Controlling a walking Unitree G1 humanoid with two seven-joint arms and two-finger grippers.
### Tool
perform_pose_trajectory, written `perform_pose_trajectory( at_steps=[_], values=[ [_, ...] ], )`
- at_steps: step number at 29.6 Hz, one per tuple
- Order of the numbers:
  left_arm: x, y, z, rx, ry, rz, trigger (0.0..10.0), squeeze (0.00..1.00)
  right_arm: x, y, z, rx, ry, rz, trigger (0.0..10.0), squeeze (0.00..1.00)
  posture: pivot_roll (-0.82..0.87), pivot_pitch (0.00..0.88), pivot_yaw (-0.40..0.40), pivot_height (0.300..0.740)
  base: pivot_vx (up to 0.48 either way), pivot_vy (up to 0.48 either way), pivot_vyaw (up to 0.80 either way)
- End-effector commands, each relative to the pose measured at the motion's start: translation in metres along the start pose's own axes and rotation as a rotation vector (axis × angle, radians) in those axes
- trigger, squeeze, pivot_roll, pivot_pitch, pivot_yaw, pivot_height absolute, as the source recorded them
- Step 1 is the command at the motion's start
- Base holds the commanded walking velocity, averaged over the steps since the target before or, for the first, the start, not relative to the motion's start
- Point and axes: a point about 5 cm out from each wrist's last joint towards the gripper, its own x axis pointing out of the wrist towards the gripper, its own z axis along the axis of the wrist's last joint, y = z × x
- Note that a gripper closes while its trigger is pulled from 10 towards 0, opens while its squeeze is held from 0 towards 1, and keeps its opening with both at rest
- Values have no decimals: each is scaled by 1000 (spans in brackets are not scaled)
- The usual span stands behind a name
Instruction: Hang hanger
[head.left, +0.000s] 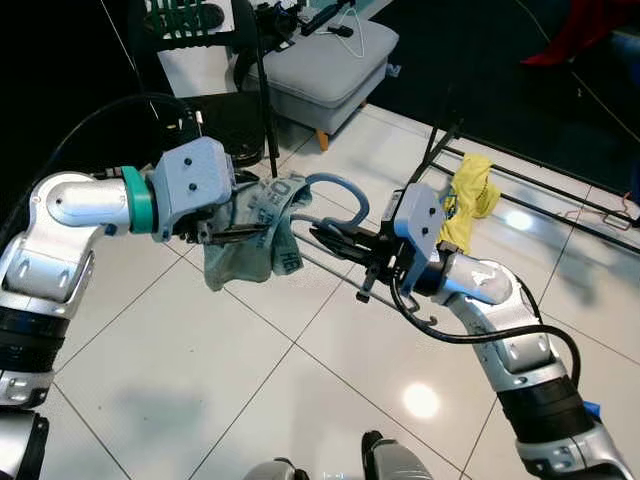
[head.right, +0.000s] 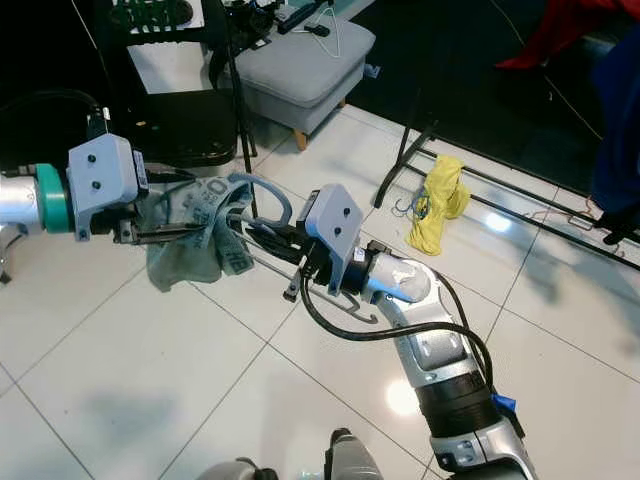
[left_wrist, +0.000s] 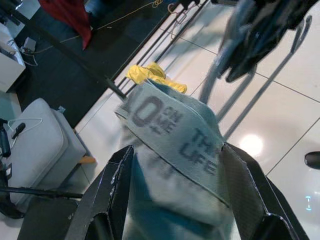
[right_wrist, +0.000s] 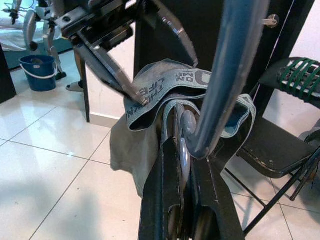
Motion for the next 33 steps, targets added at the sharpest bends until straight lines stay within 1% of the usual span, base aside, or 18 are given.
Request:
perform_pose_trajectory(
  at_steps=[1, 4, 5, 6, 9, 10, 11, 12, 18, 31, 32, 33],
  values=[
    [-3, -1, 0, 7, 7, 8, 10000, 0, 1, -2, 2, 11, -19, -4, 10000, 0, 59, 78, 139, 740, 0, 0, 0],
    [-3, 0, -1, -1, 8, 21, 10000, 0, 2, -2, 2, 11, -21, -4, 10000, 0, 58, 78, 137, 740, 0, 0, 0],
    [-4, 2, -2, -12, 6, 35, 8824, 0, 2, -2, 2, 11, -19, -2, 10000, 0, 58, 78, 138, 740, 0, 0, 0],
    [-5, 4, -2, -21, 4, 43, 3882, 0, 2, -2, 2, 11, -17, 0, 10000, 0, 60, 78, 140, 740, 0, 0, 0],
    [-5, 4, -2, -21, 4, 43, 3882, 0, 2, -2, 2, 11, -17, 0, 10000, 0, 60, 78, 140, 740, 0, 0, 0],
    [-6, 5, -1, -29, 1, 47, 353, 0, 1, -2, 1, 11, -16, 1, 10000, 0, 61, 78, 141, 740, 0, 0, 0],
    [-6, 5, -1, -29, 1, 47, 353, 0, 1, -2, 1, 11, -16, 1, 10000, 0, 61, 78, 141, 740, 0, 0, 0],
    [-5, 6, -1, -27, -1, 54, 0, 0, 1, -2, 1, 12, -15, 2, 10000, 0, 61, 80, 144, 740, 0, 0, 0],
    [-3, 8, 0, -35, -11, 70, 0, 0, 2, -1, 1, 13, -16, 2, 10000, 0, 58, 80, 145, 740, 0, 0, 0],
    [-1, 7, 5, -51, -31, 62, 0, 0, 2, -2, 0, 13, -13, 1, 10000, 0, 61, 81, 146, 740, 0, 0, 0],
    [-2, 12, 8, -63, -45, 78, 0, 0, 2, -1, 0, 14, -12, 2, 10000, 0, 61, 81, 146, 740, 0, 0, 0],
    [-4, 16, 10, -68, -54, 96, 1412, 0, 2, -1, 0, 14, -11, 4, 10000, 0, 61, 81, 146, 740, 0, 0, 0]
  ],
)
